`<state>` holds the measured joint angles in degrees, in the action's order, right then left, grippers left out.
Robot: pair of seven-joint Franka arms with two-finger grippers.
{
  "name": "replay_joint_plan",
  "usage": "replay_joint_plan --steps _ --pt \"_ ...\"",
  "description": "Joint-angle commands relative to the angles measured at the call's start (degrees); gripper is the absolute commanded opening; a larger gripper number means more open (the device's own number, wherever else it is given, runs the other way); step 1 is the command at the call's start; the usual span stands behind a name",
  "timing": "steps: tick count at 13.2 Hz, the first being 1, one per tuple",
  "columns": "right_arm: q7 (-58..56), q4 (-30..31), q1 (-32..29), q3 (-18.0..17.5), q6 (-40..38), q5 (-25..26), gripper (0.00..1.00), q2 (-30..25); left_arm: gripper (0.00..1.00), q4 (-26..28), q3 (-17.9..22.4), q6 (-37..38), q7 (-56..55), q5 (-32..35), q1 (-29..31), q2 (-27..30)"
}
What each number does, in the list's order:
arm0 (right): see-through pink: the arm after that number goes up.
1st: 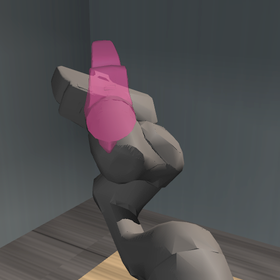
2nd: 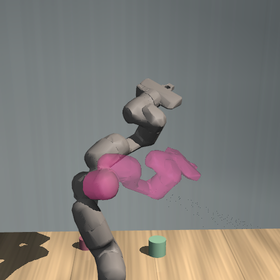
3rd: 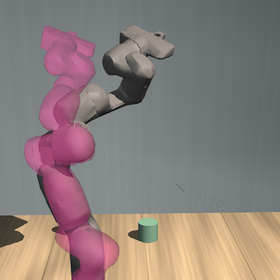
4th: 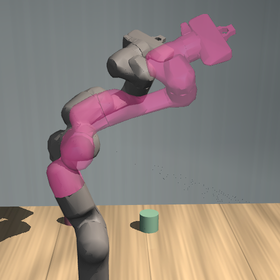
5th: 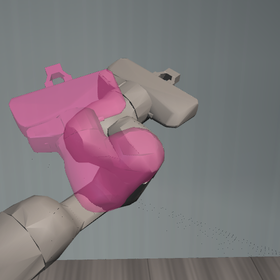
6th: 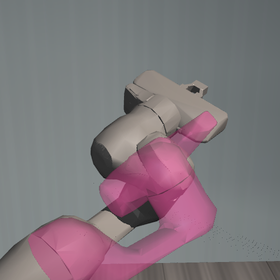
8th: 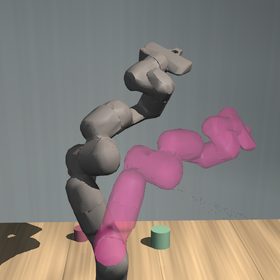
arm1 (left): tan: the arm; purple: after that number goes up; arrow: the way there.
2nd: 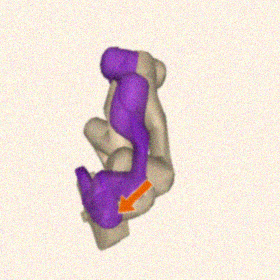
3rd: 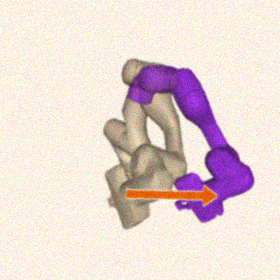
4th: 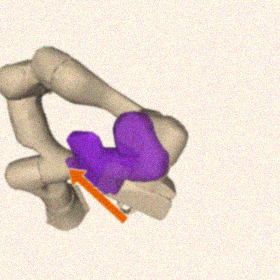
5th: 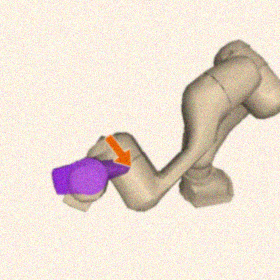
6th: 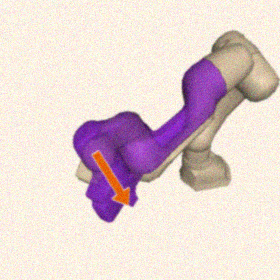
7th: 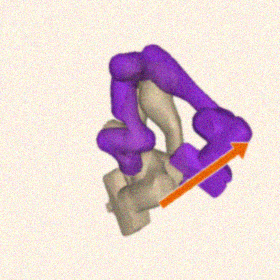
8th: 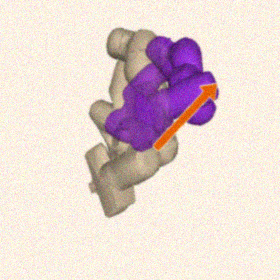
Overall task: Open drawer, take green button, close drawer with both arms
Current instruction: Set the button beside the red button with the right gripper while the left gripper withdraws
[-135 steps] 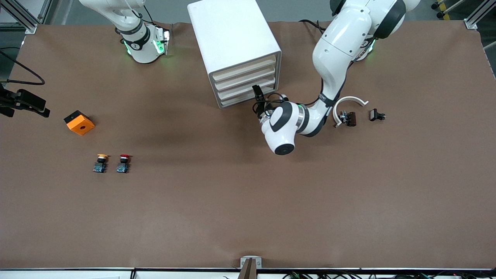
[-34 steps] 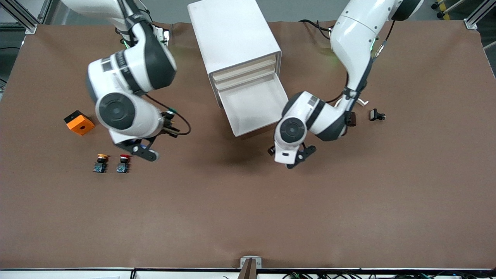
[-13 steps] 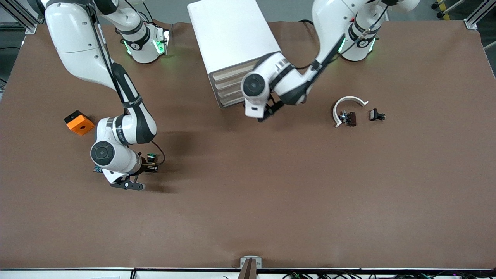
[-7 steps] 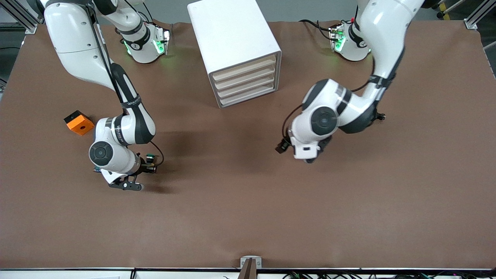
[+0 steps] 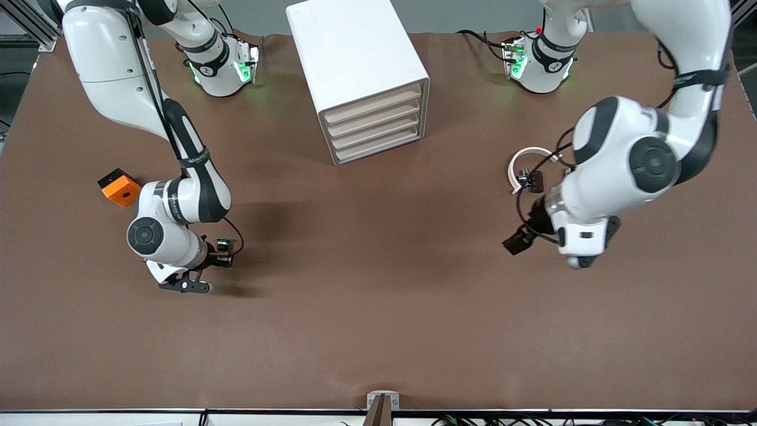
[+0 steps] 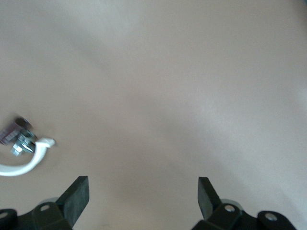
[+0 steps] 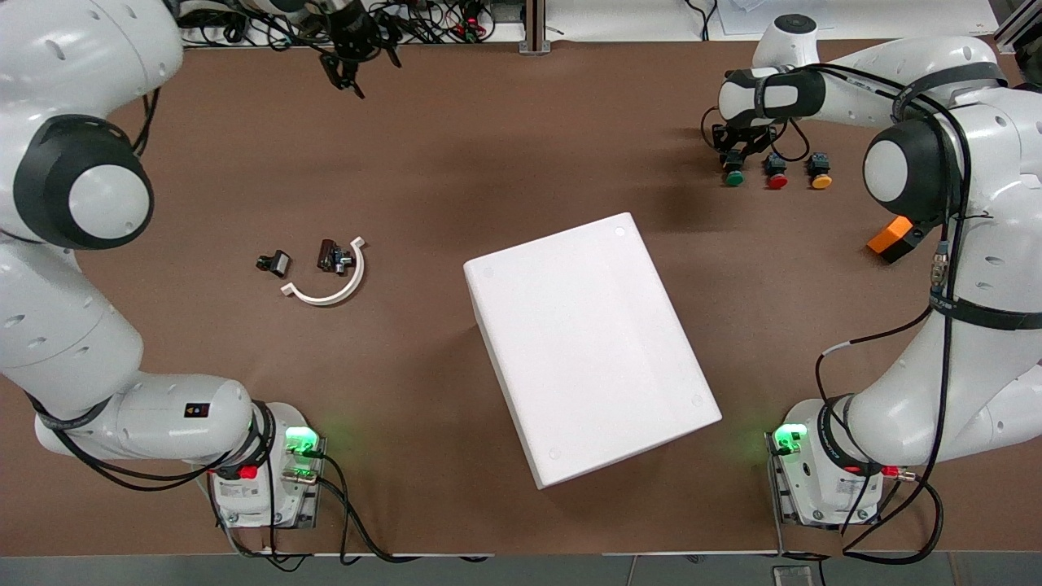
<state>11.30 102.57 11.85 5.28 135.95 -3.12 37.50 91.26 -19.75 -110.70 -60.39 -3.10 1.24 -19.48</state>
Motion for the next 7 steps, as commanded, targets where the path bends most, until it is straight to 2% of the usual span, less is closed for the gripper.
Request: replay_joint_plan --steps 1,5,7 --pt "-0.3 -1.1 -0.9 -0.7 0.0 1.2 1.0 0.6 1.0 1.3 -0.7 3.6 7.2 1.1 4.6 4.2" --pt "0.1 -0.9 -0.5 -0.8 -2.7 1.1 1.0 -0.8 1.0 1.3 -0.7 8.1 16.4 1.1 10.5 7.7" --pt "0.4 -0.9 -0.3 -0.8 -9.0 1.1 1.0 -5.5 1.0 1.4 -0.7 9.3 19.7 1.1 12.6 9.5"
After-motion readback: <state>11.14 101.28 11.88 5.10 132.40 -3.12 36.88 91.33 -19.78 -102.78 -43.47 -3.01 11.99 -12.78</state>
